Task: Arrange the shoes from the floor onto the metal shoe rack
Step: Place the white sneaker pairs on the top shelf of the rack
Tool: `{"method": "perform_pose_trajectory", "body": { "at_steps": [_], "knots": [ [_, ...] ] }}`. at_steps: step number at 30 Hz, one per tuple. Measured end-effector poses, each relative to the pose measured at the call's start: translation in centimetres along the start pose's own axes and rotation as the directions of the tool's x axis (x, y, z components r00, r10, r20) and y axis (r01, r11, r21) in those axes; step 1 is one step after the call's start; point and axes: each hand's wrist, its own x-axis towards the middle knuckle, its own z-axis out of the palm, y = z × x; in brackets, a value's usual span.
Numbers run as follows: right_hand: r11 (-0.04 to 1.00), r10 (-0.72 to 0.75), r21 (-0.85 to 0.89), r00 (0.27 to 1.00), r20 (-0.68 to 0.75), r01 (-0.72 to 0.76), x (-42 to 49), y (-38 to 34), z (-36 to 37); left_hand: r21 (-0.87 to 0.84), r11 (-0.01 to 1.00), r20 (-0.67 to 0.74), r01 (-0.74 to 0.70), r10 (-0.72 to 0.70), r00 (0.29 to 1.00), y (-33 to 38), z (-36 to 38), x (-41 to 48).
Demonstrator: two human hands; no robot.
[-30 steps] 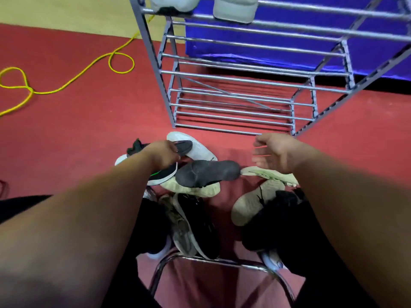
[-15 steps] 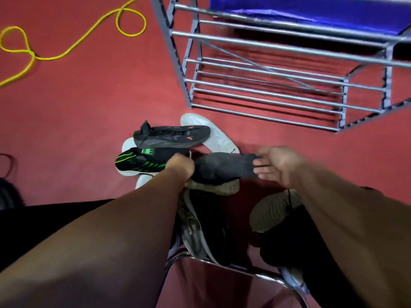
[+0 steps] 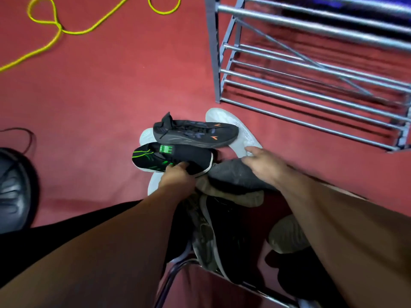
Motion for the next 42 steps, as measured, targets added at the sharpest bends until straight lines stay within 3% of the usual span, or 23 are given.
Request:
{"method": "perform_pose_trajectory", "body": {
  "at_steps": [3,6,11,15,19,23,26,32,38,42],
  "knots": [
    [0.969,-0.049,-0.240,0.998,0.028,0.054,0.5,0.0,1.6,0.135,0.988,0.009,-0.079,0.079,0.997,0.2,-0.4,-0.1],
    [0.953,-0.006,-0.303,1.000,0.017,0.011,0.6,-0.7,1.3,0.231,0.969,0.104,-0.090,0.067,0.992,0.4,-0.9,-0.4],
    [0.969,0.063,-0.232,0.995,-0.082,-0.081,0.7,-0.8,0.4,0.347,0.923,0.229,-0.164,0.086,0.970,0.6,0.5,-0.7],
    [0.973,0.224,-0.012,0.948,-0.227,-0.232,1.0,0.1,-0.3,0.327,0.930,0.250,-0.169,0.087,0.964,0.9,-0.5,0.4],
    [0.942,0.322,0.134,0.939,-0.122,-0.306,2.1,0.1,-0.8,0.229,0.970,0.063,-0.085,0.072,0.995,0.2,-0.1,1.0],
    [0.908,0.328,0.285,0.944,-0.026,-0.307,3.1,0.5,-0.3,0.267,0.933,-0.137,-0.240,0.284,0.949,1.8,1.1,1.8],
    [0.889,0.331,0.349,0.943,-0.044,-0.296,3.2,0.8,0.1,0.285,0.912,-0.180,-0.294,0.352,0.919,3.6,1.9,3.0],
    [0.800,0.311,0.541,0.950,-0.003,-0.260,2.8,0.4,0.0,0.374,0.904,-0.022,-0.206,0.231,0.973,4.5,2.1,4.4],
    [0.864,0.328,0.408,0.945,-0.007,-0.297,3.6,-0.5,1.5,0.470,0.856,0.103,-0.216,0.190,0.976,4.5,2.5,4.0],
    [0.833,0.328,0.464,0.944,0.024,-0.301,4.0,-0.5,1.8,0.577,0.796,0.159,-0.183,0.110,0.981,5.6,4.0,4.2]
  ]
}}
